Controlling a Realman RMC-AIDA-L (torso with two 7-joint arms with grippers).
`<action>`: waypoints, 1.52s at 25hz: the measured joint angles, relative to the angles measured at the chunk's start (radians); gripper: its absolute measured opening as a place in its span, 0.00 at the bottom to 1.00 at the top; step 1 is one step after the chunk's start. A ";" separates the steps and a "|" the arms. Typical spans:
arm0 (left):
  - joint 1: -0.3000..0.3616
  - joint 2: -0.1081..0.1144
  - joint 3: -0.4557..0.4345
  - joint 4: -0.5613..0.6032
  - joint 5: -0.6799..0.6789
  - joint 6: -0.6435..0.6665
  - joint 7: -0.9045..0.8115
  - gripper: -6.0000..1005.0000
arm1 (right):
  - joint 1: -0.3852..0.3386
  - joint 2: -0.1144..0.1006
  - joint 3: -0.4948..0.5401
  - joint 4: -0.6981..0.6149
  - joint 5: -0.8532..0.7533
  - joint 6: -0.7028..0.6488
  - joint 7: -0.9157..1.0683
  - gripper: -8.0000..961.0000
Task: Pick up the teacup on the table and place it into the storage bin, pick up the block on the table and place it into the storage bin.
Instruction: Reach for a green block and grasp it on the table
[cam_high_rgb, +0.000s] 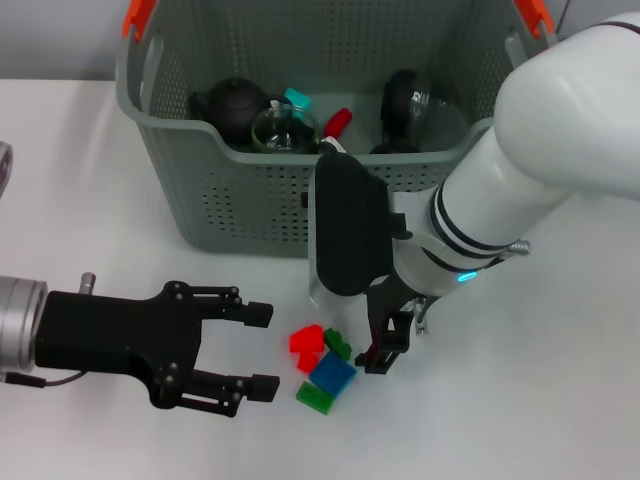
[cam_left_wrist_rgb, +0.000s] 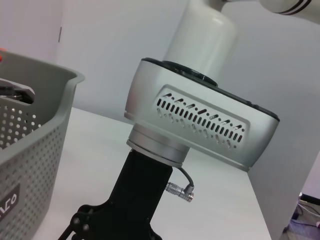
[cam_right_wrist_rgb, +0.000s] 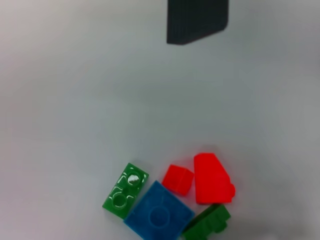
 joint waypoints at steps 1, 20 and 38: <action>0.000 0.000 0.000 0.000 0.000 0.000 0.000 0.81 | 0.000 0.000 -0.001 0.002 0.000 0.003 0.000 0.95; 0.001 -0.002 0.000 -0.005 0.000 0.000 0.006 0.81 | 0.000 -0.002 -0.040 0.015 0.069 0.032 0.003 0.94; 0.003 -0.002 0.000 -0.005 0.000 -0.007 0.009 0.81 | 0.010 0.002 -0.040 0.027 0.074 0.048 -0.003 0.94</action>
